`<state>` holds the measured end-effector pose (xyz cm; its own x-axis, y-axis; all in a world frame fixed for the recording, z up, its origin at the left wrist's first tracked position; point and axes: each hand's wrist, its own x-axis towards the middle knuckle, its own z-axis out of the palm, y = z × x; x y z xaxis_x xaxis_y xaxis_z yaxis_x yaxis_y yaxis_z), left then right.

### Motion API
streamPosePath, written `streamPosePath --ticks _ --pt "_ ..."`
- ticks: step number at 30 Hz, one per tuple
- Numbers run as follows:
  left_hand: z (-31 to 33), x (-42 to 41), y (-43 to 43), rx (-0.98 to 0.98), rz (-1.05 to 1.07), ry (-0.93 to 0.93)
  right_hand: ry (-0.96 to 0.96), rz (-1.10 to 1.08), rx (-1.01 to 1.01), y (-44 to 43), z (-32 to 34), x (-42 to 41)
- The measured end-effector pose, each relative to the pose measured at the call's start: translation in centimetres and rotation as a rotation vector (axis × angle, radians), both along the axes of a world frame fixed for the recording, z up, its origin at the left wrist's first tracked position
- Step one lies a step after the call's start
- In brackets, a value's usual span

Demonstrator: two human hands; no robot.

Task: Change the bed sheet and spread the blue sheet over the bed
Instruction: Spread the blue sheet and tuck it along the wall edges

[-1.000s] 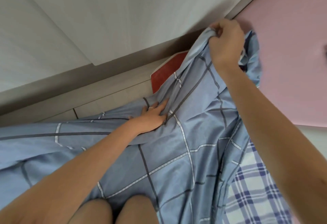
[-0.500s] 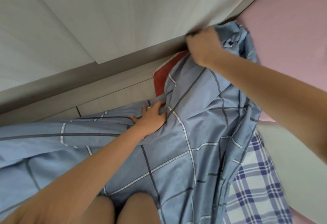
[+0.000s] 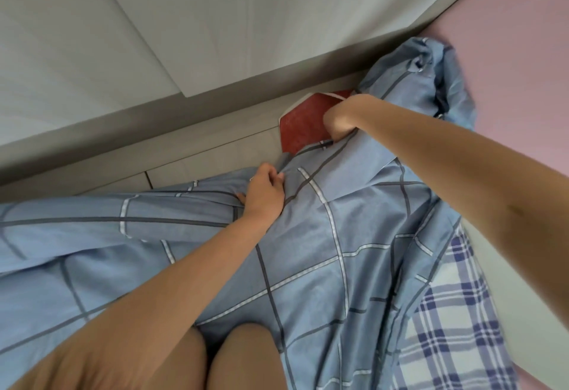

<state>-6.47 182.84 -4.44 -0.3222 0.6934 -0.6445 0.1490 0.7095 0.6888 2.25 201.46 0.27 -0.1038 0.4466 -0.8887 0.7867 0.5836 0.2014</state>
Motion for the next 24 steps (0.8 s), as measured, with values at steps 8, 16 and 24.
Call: streamPosePath --ticks 8,16,24 --pt "4.4 -4.2 0.7 0.220 -0.319 -0.041 0.019 0.343 0.156 -1.2 -2.4 2.9" --pt "3.9 -5.8 1.0 0.243 -1.053 0.472 0.018 -0.271 -0.528 2.6 2.4 0.3" --pt "3.0 -9.1 6.8 0.113 -0.872 0.350 0.020 0.394 0.164 2.7 0.8 2.6"
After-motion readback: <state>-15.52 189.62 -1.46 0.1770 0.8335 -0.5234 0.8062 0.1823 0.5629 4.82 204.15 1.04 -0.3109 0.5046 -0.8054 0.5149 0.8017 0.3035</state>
